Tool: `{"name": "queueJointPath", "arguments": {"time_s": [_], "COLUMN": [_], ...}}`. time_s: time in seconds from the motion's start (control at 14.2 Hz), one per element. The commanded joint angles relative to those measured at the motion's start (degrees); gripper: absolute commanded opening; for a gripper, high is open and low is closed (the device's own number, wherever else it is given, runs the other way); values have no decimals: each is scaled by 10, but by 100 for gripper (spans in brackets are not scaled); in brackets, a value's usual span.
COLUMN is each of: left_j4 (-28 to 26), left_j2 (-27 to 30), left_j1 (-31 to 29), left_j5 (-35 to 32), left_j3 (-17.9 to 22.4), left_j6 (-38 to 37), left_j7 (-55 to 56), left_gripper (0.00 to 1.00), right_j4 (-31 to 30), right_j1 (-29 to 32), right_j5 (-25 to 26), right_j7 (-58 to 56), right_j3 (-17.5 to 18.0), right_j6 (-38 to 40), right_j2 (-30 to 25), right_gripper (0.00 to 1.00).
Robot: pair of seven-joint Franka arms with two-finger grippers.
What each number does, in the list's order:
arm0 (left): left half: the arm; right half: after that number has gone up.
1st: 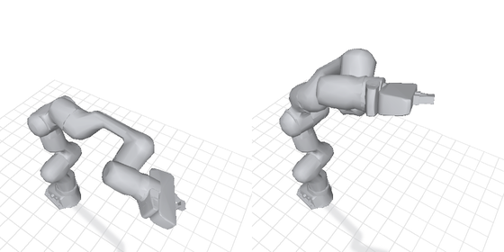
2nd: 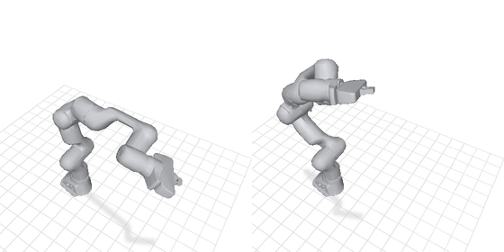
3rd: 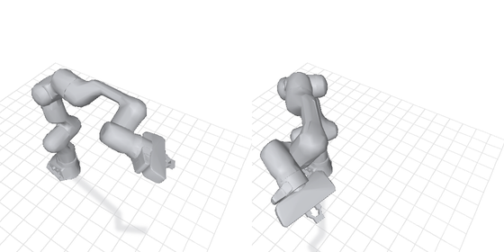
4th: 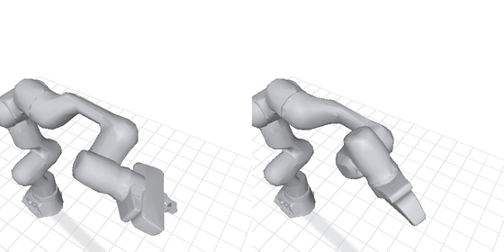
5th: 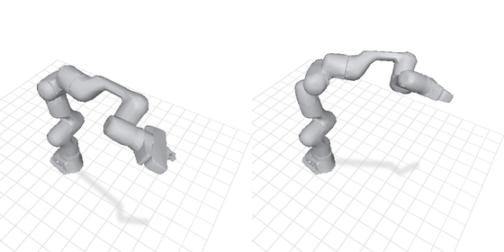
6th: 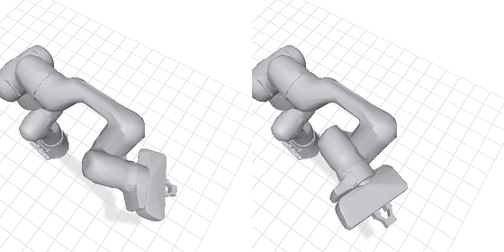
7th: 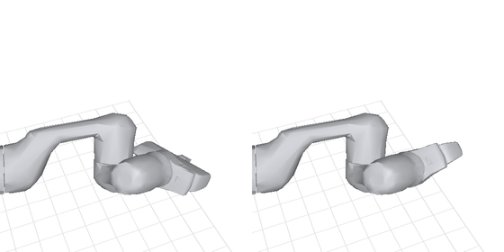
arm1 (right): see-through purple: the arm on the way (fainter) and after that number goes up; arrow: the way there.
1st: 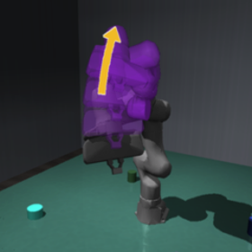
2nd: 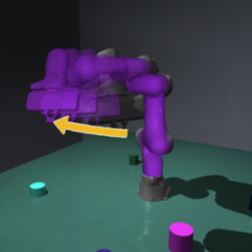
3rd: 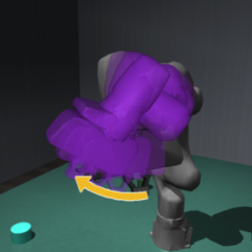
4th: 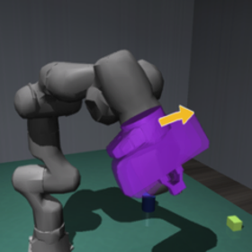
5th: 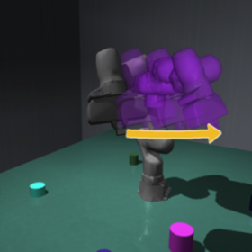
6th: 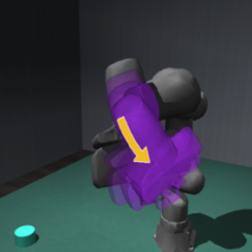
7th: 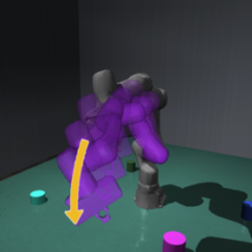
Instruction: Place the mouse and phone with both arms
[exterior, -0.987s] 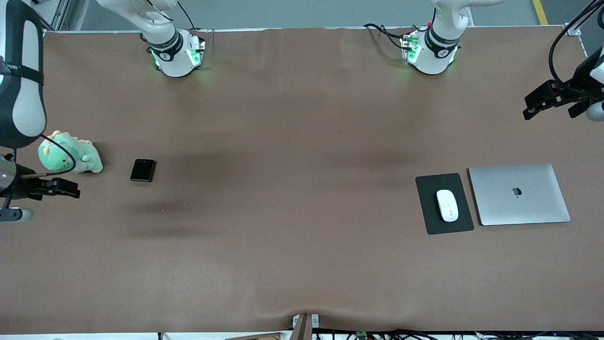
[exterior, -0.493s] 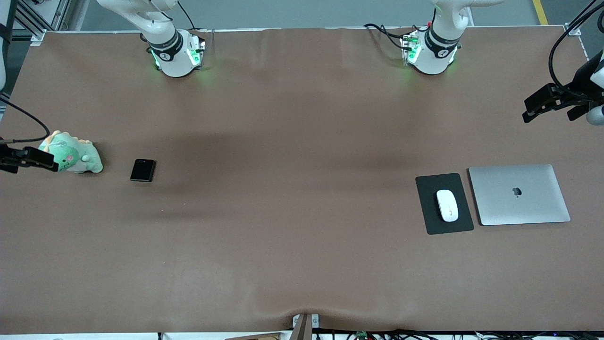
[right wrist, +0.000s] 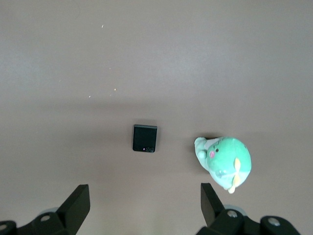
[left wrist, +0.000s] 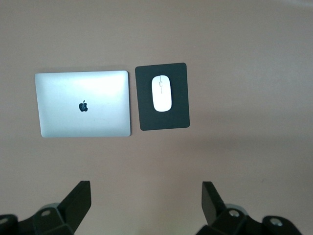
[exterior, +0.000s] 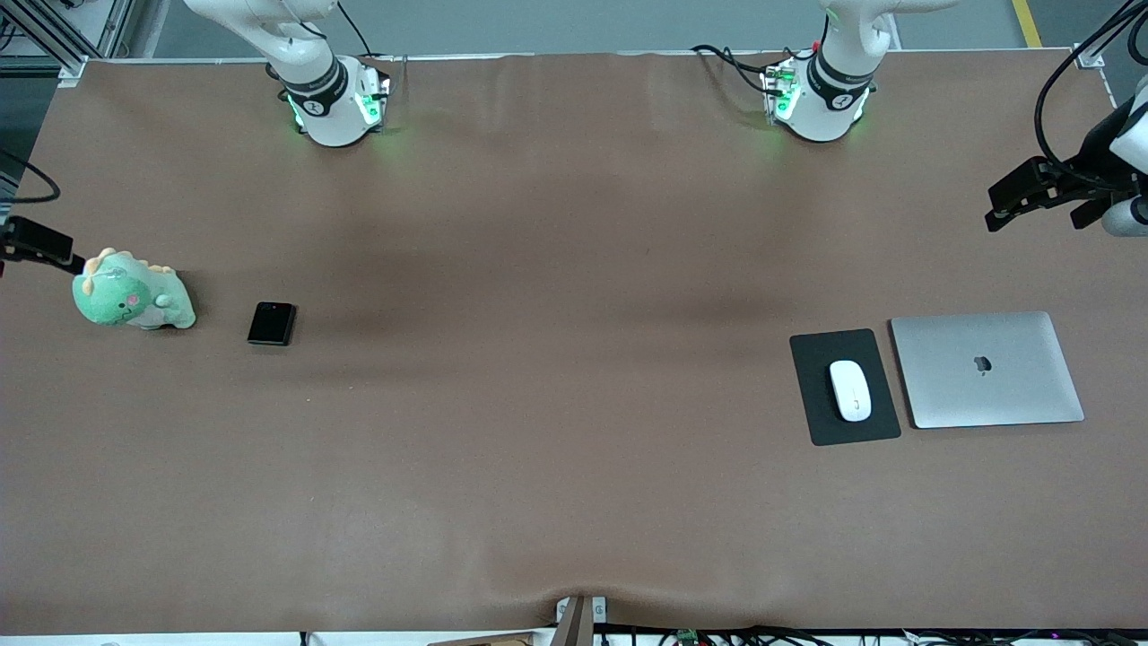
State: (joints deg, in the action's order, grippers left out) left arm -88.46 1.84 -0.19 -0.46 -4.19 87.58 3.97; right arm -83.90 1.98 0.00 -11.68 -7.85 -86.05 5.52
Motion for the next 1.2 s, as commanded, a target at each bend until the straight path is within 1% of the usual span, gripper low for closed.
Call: {"name": "queueJointPath", "arguments": {"time_s": [0.0,0.07,0.28,0.42,0.63,0.78,0.85,1.13], "left_j4": [14,14,12,11,12,12,12,12], "left_j2": [-4,-4,-5,-5,-5,-5,-5,-4], "left_j1": [-2,-2,-1,-2,-1,-1,-1,-2], "left_j5": [6,6,5,6,8,8,8,8], "left_j3": [-7,-7,-9,-9,-9,-9,-9,-10], "left_j6": [-14,-14,-14,-14,-14,-15,-15,-17], "left_j7": [-9,-9,-8,-8,1,1,1,1], "left_gripper": [100,100,100,100,100,100,100,100], "right_j4": [-82,-104,-118,-145,-139,-110,-103,-103], "right_j1": [8,7,6,5,2,-6,-6,-1], "right_j5": [9,9,9,9,7,11,11,12], "right_j7": [-2,-2,-2,-2,-1,3,3,3], "right_j3": [9,10,10,11,14,27,28,27], "right_j6": [-9,-16,-8,-10,-10,-4,-3,-8], "right_j2": [-70,-86,-106,-131,-129,-121,-117,-113], "right_gripper": [100,100,100,100,100,100,100,100]}}
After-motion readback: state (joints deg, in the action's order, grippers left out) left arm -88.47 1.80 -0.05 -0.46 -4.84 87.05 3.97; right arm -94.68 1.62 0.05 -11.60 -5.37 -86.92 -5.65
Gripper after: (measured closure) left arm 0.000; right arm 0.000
